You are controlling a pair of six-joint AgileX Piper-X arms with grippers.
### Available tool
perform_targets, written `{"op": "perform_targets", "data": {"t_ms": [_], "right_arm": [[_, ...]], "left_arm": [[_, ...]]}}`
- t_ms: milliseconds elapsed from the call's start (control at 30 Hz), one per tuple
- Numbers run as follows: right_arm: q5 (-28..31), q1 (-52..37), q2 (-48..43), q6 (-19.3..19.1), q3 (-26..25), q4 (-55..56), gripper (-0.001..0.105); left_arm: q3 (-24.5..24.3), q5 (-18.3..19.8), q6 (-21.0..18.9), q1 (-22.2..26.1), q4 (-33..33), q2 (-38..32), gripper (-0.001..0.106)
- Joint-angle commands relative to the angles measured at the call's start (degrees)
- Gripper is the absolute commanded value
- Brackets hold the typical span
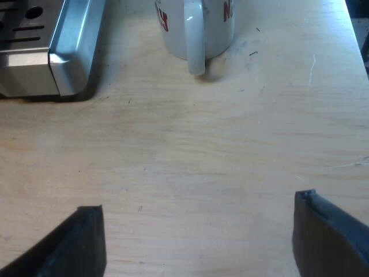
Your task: Pour the beans into the coffee machine
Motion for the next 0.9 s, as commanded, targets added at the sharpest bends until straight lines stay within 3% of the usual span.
{"op": "perform_targets", "data": {"t_ms": [33, 367, 533, 900], "right_arm": [[-0.53, -0.28, -2.62, -0.28, -0.03, 0.15, 0.069], [-2.73, -0.28, -2.06, -1.02, -0.87, 0.14, 0.069], [-2.63, -0.28, 0.94, -5.51, -4.74, 0.35, 0.069], [-3.5, 0.52, 10.73, -5.5, -13.92, -1.49, 0.069]], "left_arm": [[-0.02, 0.3, -0.61, 0.04, -0.64, -2.25, 0.072], [-0.4, 1.72, -0.61, 0.04, -1.33, -2.12, 0.072], [-3.15, 1.54, -0.61, 0.04, -1.88, -0.93, 0.072], [-4.64, 1.24, -0.74, -1.85, -3.68, 3.66, 0.072]]}}
